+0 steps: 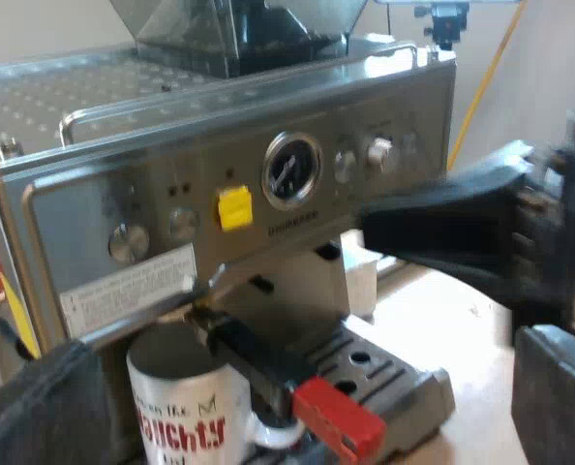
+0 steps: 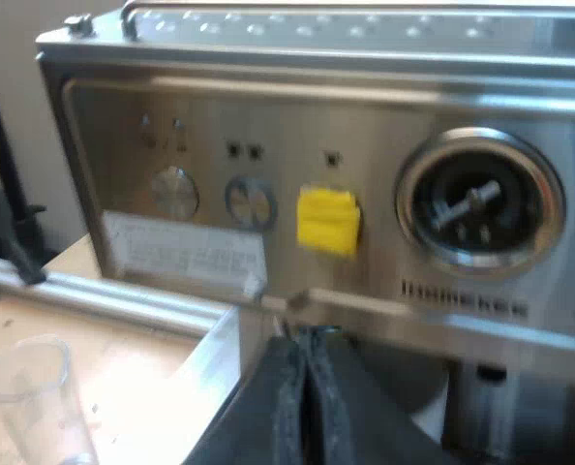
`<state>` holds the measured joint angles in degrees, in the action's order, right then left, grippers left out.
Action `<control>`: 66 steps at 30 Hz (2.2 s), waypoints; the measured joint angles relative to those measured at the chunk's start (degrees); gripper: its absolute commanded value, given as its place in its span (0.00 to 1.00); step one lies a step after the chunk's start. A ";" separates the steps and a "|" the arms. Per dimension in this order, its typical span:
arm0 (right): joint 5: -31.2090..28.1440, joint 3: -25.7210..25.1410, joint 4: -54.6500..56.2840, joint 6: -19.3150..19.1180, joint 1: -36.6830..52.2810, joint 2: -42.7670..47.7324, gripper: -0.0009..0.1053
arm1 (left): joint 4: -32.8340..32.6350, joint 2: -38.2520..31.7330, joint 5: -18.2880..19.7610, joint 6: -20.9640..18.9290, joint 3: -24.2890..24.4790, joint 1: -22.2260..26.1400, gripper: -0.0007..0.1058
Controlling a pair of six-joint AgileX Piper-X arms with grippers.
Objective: Place mug into machine
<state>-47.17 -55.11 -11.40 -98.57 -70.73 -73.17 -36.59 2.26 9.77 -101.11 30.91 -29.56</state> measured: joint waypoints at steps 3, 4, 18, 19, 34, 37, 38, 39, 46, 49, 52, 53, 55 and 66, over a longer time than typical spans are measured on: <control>-0.16 -3.32 0.00 0.11 1.65 -3.37 0.01 | -2.46 0.00 -0.08 0.00 0.58 0.00 0.80; -0.16 -3.85 0.00 0.07 1.92 -4.02 0.01 | -2.81 0.00 -0.08 0.00 0.58 0.00 0.80; 1.93 -8.95 0.00 0.39 6.48 -11.42 0.01 | -3.16 0.00 -0.08 0.00 0.58 0.00 0.80; 1.94 -8.95 0.00 0.39 6.72 -11.50 0.01 | -3.16 0.00 -0.08 0.00 0.58 0.00 0.80; 5.85 -9.11 1.30 3.39 10.15 -11.18 0.01 | -3.16 0.00 -0.08 0.00 0.58 0.00 0.80; 5.85 -9.11 1.47 3.36 10.15 -11.18 0.01 | -3.16 0.00 -0.08 0.00 0.58 0.00 0.80; 5.85 -9.11 1.71 3.36 10.02 -11.01 0.01 | -3.16 0.00 -0.08 0.00 0.58 0.00 0.80; 6.02 -9.11 2.39 3.36 9.83 -10.76 0.01 | -3.16 0.00 -0.08 0.00 0.58 0.00 0.80; 4.32 -9.25 14.10 5.07 4.89 -6.46 0.01 | -3.16 0.00 -0.08 0.34 0.58 0.00 0.80; 4.32 -9.25 19.77 7.40 0.10 -3.27 0.20 | -3.16 0.00 -0.08 1.08 0.58 0.00 0.80; 4.43 -9.25 23.45 9.07 -3.30 -0.75 0.51 | -3.16 0.00 -0.08 1.11 0.58 0.00 0.80; 4.43 -9.25 24.40 9.41 -4.32 0.21 0.64 | -3.16 0.00 -0.08 1.11 0.58 0.00 0.80; 4.43 -9.25 25.55 9.62 -5.21 1.44 0.73 | -3.16 0.00 -0.08 1.11 0.58 0.00 0.80; 12.41 -9.25 37.22 6.19 -0.69 11.61 0.74 | -0.66 2.99 -1.29 -5.74 4.78 0.00 0.80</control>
<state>-34.77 -64.35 25.83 -92.38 -71.43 -61.56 -37.25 5.25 8.48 -106.85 35.70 -29.56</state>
